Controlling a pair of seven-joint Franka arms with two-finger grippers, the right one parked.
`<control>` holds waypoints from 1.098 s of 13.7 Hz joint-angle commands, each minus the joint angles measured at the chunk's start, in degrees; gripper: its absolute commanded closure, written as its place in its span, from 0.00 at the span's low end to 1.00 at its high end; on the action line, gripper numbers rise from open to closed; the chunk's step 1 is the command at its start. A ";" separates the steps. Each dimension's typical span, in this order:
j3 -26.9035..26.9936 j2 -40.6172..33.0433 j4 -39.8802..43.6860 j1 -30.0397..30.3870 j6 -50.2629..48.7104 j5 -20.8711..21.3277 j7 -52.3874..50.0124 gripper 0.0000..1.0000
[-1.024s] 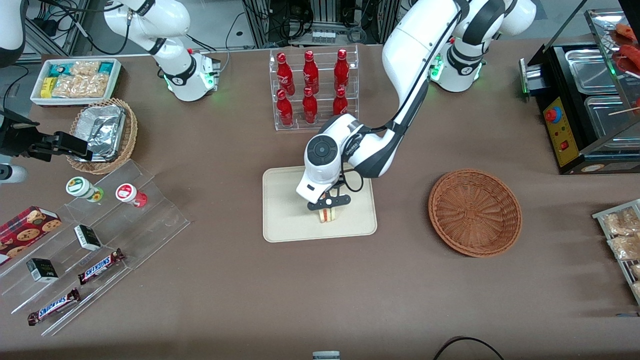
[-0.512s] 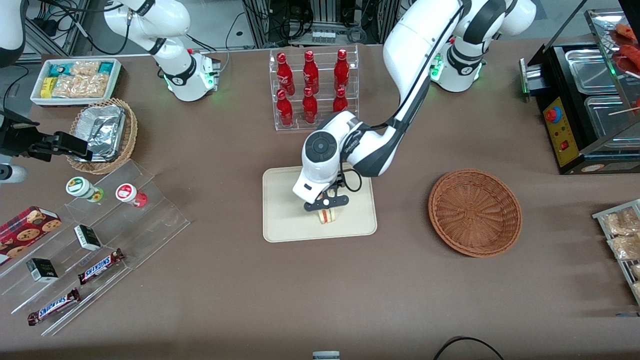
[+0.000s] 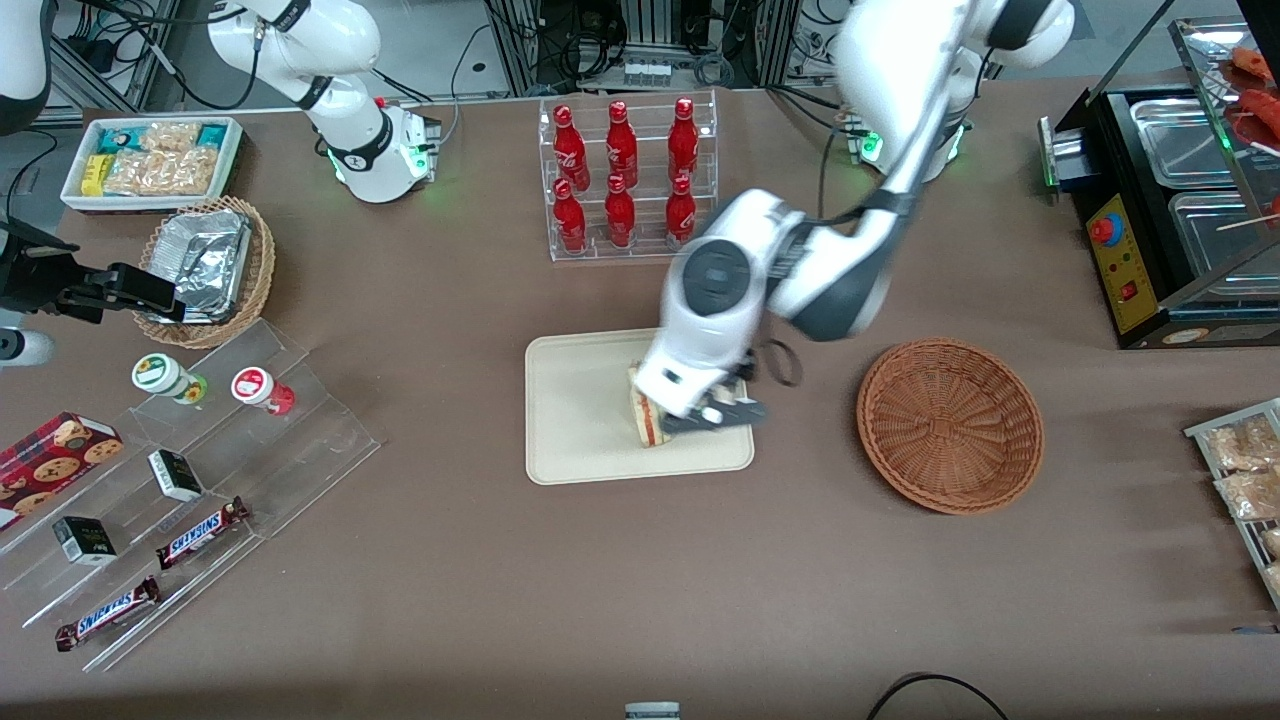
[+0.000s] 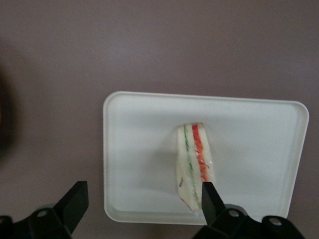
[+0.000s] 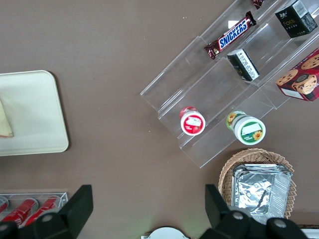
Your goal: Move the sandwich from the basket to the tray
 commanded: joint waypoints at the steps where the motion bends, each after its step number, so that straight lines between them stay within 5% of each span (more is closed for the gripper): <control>1: -0.27 -2.48 -1.65 3.54 -1.32 -0.09 6.10 0.00; 10: -0.27 -13.36 -7.71 18.66 -10.71 -0.88 30.27 0.00; 15: -0.09 -25.13 -18.24 22.71 -13.10 0.26 34.25 0.00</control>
